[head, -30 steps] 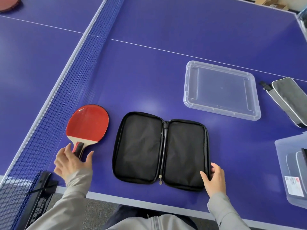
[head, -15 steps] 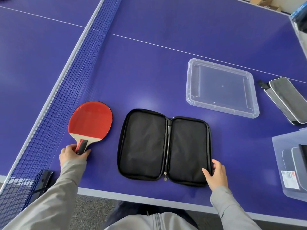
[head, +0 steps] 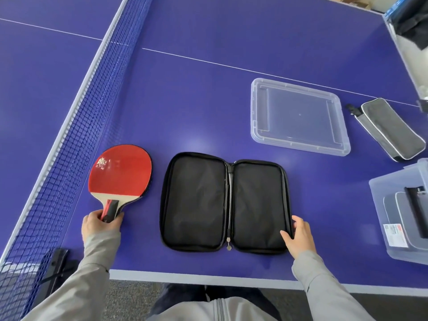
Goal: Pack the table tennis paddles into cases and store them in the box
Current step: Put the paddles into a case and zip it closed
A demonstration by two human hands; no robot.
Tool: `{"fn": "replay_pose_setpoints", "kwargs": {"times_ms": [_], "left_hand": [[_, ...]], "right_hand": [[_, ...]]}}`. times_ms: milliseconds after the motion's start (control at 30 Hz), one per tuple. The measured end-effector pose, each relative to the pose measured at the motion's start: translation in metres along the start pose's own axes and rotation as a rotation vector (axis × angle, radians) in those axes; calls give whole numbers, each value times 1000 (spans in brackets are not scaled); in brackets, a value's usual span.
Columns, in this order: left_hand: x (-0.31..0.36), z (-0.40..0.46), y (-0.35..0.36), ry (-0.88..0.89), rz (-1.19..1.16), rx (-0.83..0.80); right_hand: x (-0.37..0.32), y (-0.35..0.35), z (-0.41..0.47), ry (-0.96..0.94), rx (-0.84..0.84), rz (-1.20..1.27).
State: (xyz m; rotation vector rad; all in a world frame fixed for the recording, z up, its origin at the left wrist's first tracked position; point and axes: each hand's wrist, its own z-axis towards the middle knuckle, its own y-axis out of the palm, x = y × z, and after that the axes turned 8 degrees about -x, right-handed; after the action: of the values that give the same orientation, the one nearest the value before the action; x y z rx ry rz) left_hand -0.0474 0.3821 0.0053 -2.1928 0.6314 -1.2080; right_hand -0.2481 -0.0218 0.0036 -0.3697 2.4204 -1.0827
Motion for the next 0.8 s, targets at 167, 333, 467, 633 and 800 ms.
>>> {"fn": "replay_pose_setpoints", "kwargs": {"times_ms": [167,333,467,633,800], "left_hand": [[26,-31,13,6,-26,-11],[59,-72,51,47,-38,-37],[83,-109,106,40,-74,-103],[109,-160,176,37,-148,-165],[121,-196,226,10,-183,-188]], "right_hand": [[4,-1,2,-39,5,16],[11,-1,2,-92,-15,50],[18,-3,4,-131,-34,77],[24,-3,7,-178,-35,81],[29,-1,11,-234,-20,55]]}}
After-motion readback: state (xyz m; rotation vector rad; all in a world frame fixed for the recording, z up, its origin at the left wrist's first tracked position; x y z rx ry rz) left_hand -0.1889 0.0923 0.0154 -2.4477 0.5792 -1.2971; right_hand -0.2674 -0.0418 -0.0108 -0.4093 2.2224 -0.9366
